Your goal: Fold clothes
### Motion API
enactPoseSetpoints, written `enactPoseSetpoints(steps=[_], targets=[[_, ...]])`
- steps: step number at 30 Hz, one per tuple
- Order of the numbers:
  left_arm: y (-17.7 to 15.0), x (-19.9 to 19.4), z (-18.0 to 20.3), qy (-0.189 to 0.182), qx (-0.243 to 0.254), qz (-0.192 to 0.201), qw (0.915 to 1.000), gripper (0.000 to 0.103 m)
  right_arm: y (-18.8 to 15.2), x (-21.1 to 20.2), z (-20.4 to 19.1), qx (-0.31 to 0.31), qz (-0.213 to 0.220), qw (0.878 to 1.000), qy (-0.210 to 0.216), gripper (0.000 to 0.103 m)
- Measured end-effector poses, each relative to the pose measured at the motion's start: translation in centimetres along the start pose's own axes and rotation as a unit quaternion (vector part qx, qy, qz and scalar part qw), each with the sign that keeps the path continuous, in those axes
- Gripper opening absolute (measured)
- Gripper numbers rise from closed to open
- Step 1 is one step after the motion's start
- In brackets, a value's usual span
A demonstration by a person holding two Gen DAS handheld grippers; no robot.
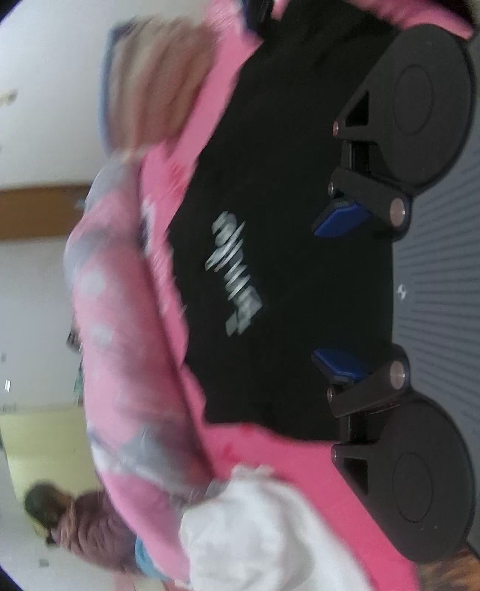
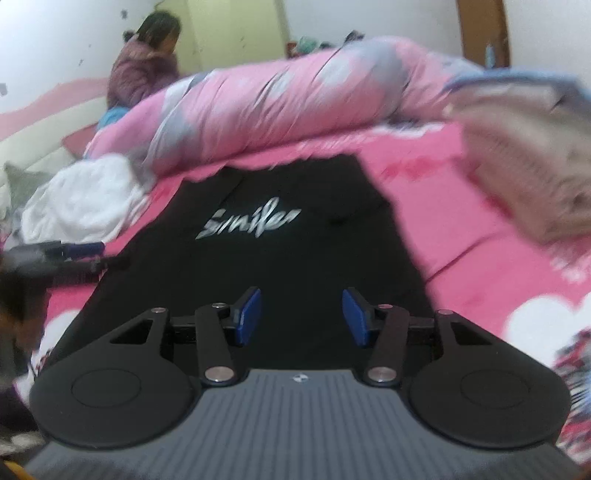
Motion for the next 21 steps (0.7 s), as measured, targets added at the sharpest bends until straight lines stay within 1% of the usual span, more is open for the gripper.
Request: enactPoseSetpoints(steps=[2, 5, 8, 9, 11, 14, 16, 18, 19, 21], targets=[[-2.7, -1.2, 2.0, -0.014, 0.024, -0.01, 0.9996, 0.069, -1.4, 1.5, -1.4, -0.009, -0.016, 1.0, 0.009, 0.047], [-6.5, -3.4, 3.8, -0.009, 0.055, -0.015, 0.9983, 0.069, -4.3, 2.5, -3.0, -0.036, -0.04, 0.999, 0.002, 0.048], [-8.4, -5.6, 3.9, -0.007, 0.031, -0.011, 0.9994, 0.069, -6.8, 1.0, -3.7, -0.049, -0.032, 0.998, -0.005, 0.048], [-8.9, -6.1, 3.8, -0.009, 0.02, -0.016, 0.9996, 0.07, -7.4, 0.3, -3.6, -0.042, -0.03, 0.999, -0.003, 0.048], [-10.0, -7.2, 3.7, -0.006, 0.014, -0.019, 0.9997, 0.072, -8.2, -1.1, -3.2, -0.017, -0.029, 0.999, 0.004, 0.049], [-11.3, -8.8, 3.7, 0.001, 0.019, -0.027, 0.9995, 0.073, -9.5, -3.0, -2.7, 0.017, -0.026, 0.999, 0.006, 0.049], [-11.6, -9.7, 3.4, 0.0, 0.017, -0.024, 0.9996, 0.074, -9.8, -4.1, -2.5, 0.031, -0.022, 0.999, 0.005, 0.049], [-12.0, -10.5, 3.1, -0.001, 0.015, -0.022, 0.9997, 0.075, -9.7, -5.2, -2.5, 0.037, -0.007, 0.999, -0.001, 0.049], [-12.0, -10.8, 2.7, 0.0, 0.01, -0.016, 0.9998, 0.076, -9.5, -5.8, -2.5, 0.041, 0.005, 0.999, -0.003, 0.05], [-11.9, -11.4, 2.1, 0.006, 0.0, -0.007, 1.0, 0.079, -8.8, -6.6, -2.2, 0.056, 0.026, 0.998, -0.003, 0.055]])
Point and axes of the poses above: each gripper's, at about its wrist camera, not at the fingertips, and x roughly the way its jaws point, z to its right, y to its top, the point moved 1 cm from there along x, roughly the way its jaws point, and after that the axes turned 2 degrees about -z, right-handed, at the moved point
